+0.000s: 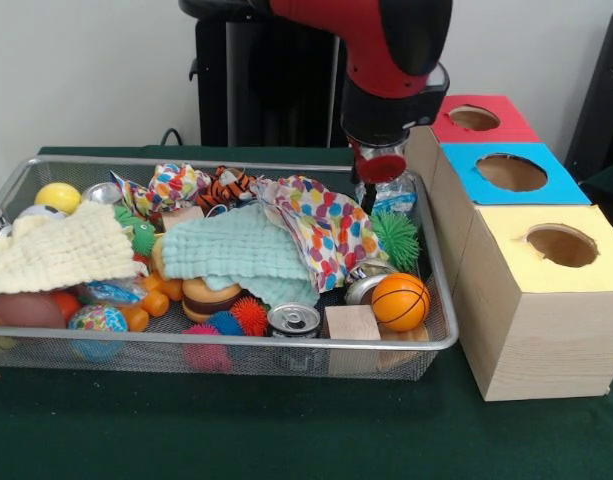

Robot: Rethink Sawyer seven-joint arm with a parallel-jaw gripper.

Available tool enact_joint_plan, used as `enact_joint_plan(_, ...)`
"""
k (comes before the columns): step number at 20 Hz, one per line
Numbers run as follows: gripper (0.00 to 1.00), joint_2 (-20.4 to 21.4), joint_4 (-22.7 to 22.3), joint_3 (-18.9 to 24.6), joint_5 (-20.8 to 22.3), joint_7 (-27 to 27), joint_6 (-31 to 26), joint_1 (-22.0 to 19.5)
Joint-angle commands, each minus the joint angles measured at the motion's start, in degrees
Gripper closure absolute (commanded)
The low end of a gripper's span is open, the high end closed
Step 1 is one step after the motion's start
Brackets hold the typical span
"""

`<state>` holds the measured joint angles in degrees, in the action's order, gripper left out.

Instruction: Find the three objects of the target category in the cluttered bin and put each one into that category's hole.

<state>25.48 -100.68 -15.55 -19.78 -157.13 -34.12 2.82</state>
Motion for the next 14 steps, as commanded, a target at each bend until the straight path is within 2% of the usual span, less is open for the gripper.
enact_joint_plan(1, 0.0, 4.9, -4.2, 14.0, -8.9, -7.0, -4.5, -1.2)
enact_joint_plan(4, 0.0, 5.1, -4.1, 13.3, -9.4, -8.7, -5.3, -1.1)
enact_joint_plan(7, 0.0, 4.9, -3.6, 12.2, -8.5, -7.8, -5.8, -1.1)
enact_joint_plan(10, 0.0, 4.7, -4.2, 13.0, -8.7, -6.1, -4.5, -2.0)
enact_joint_plan(14, 0.0, 5.2, -3.9, 13.1, -9.4, -6.9, -5.7, -1.5)
